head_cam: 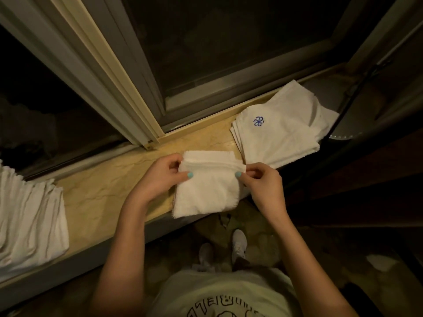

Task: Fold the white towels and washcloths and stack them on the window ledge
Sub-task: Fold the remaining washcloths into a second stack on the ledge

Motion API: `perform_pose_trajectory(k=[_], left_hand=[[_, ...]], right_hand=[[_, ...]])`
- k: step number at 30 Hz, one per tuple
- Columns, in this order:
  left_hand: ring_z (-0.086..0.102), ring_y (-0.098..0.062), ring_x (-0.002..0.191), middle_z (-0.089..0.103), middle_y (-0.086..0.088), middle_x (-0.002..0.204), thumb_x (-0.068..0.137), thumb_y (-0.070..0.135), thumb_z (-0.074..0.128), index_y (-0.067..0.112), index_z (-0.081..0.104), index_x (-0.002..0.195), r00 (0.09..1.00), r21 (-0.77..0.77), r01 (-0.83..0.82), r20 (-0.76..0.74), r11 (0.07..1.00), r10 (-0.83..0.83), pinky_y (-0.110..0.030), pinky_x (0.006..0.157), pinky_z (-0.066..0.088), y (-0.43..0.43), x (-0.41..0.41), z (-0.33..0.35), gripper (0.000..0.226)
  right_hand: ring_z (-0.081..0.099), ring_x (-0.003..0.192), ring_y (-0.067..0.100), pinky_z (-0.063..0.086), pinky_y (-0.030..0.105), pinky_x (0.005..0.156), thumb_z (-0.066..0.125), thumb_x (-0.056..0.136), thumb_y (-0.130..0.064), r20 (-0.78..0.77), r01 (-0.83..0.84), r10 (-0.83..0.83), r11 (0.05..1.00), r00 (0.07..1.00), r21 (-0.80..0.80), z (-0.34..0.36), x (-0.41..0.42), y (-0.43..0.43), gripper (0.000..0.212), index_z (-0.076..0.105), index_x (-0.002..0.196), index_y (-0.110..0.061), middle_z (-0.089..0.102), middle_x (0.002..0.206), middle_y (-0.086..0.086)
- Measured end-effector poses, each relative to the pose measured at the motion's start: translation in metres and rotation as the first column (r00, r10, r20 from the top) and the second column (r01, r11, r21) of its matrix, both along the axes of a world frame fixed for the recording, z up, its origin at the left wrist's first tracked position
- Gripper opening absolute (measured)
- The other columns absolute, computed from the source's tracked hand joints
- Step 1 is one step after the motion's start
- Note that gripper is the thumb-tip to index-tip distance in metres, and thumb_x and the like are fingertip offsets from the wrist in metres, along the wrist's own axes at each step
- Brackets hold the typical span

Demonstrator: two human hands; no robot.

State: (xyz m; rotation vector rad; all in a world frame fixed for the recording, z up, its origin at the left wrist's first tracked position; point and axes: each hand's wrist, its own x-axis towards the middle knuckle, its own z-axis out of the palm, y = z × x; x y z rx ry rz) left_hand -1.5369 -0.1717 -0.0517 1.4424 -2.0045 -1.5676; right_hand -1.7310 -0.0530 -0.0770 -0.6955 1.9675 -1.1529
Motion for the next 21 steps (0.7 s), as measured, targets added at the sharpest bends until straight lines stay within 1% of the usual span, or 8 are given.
perform_pose_trajectory(k=[3, 4, 6, 10, 13, 15, 18, 21], left_hand=[[0.061, 0.012, 0.078, 0.058, 0.007, 0.106, 0.085, 0.002, 0.065, 0.019, 0.059, 0.107, 0.998, -0.012, 0.028, -0.05, 1.0, -0.028, -0.011, 0.065, 0.052, -0.002, -0.002, 0.002, 0.028], [0.058, 0.016, 0.079, 0.057, 0.01, 0.107, 0.086, 0.003, 0.064, 0.019, 0.06, 0.107, 0.997, -0.02, 0.041, -0.058, 0.999, -0.043, -0.009, 0.065, 0.05, -0.002, -0.002, 0.002, 0.027], [0.057, 0.016, 0.08, 0.059, 0.012, 0.104, 0.088, 0.007, 0.063, 0.019, 0.061, 0.099, 0.997, -0.033, 0.05, -0.059, 0.998, -0.052, -0.006, 0.064, 0.047, -0.003, -0.002, 0.002, 0.017], [0.061, 0.006, 0.08, 0.063, 0.007, 0.097, 0.089, 0.015, 0.062, 0.017, 0.062, 0.092, 0.999, -0.02, 0.043, -0.031, 0.999, -0.044, -0.016, 0.067, 0.048, -0.008, 0.0, -0.002, 0.003], [0.059, -0.004, 0.087, 0.062, 0.008, 0.099, 0.09, 0.018, 0.062, 0.021, 0.063, 0.097, 0.996, -0.1, 0.08, 0.046, 0.992, -0.076, -0.021, 0.072, 0.048, -0.015, -0.007, -0.004, 0.008], [0.056, -0.001, 0.09, 0.061, 0.009, 0.1, 0.089, 0.018, 0.063, 0.024, 0.062, 0.106, 0.989, -0.194, 0.127, 0.094, 0.973, -0.111, -0.019, 0.079, 0.046, -0.023, -0.021, -0.004, 0.018], [0.056, 0.001, 0.091, 0.061, 0.01, 0.103, 0.09, 0.021, 0.063, 0.024, 0.062, 0.117, 0.953, -0.283, 0.275, 0.209, 0.919, -0.221, -0.013, 0.078, 0.043, -0.035, -0.051, -0.004, 0.028], [0.057, -0.007, 0.093, 0.063, 0.006, 0.104, 0.091, 0.02, 0.061, 0.021, 0.065, 0.116, 0.914, -0.251, 0.364, 0.282, 0.897, -0.292, -0.019, 0.077, 0.046, -0.042, -0.076, -0.008, 0.025]], right_hand=[[0.066, 0.079, 0.01, 0.056, 0.025, 0.073, 0.069, 0.086, -0.014, 0.041, 0.042, -0.039, 0.996, 0.998, -0.084, -0.004, 0.008, 0.006, 0.024, 0.062, 0.109, -0.019, 0.068, 0.08, 0.001], [0.065, 0.079, 0.007, 0.055, 0.023, 0.072, 0.067, 0.087, -0.013, 0.046, 0.053, -0.048, 0.993, 0.998, -0.109, -0.005, 0.01, 0.007, 0.026, 0.062, 0.111, -0.02, 0.068, 0.08, 0.001], [0.063, 0.077, 0.004, 0.053, 0.017, 0.069, 0.067, 0.087, -0.012, 0.042, 0.075, -0.069, 0.987, 0.997, -0.144, -0.007, 0.013, 0.005, 0.024, 0.063, 0.11, -0.019, 0.066, 0.081, 0.001], [0.061, 0.073, 0.007, 0.05, 0.015, 0.066, 0.069, 0.085, -0.012, 0.107, 0.116, -0.099, 0.98, 0.989, -0.161, -0.009, 0.016, 0.0, 0.024, 0.062, 0.108, -0.017, 0.065, 0.081, 0.005], [0.063, 0.079, 0.007, 0.052, 0.016, 0.069, 0.071, 0.084, -0.011, 0.127, 0.099, -0.08, 0.983, 0.989, -0.156, -0.01, 0.016, -0.001, 0.024, 0.06, 0.104, -0.018, 0.067, 0.088, 0.0], [0.064, 0.082, 0.001, 0.052, 0.016, 0.071, 0.071, 0.084, -0.011, 0.141, 0.081, -0.059, 0.985, 0.988, -0.153, -0.01, 0.015, 0.0, 0.023, 0.062, 0.103, -0.019, 0.068, 0.092, -0.006], [0.064, 0.083, 0.003, 0.054, 0.022, 0.074, 0.07, 0.085, -0.015, 0.097, 0.066, -0.054, 0.99, 0.994, -0.124, -0.011, 0.012, 0.0, 0.01, 0.069, 0.095, -0.019, 0.07, 0.088, -0.008], [0.064, 0.085, 0.0, 0.054, 0.024, 0.079, 0.068, 0.087, -0.018, 0.066, 0.061, -0.053, 0.99, 0.996, -0.128, -0.01, 0.011, 0.0, 0.008, 0.072, 0.094, -0.022, 0.07, 0.088, -0.013]])
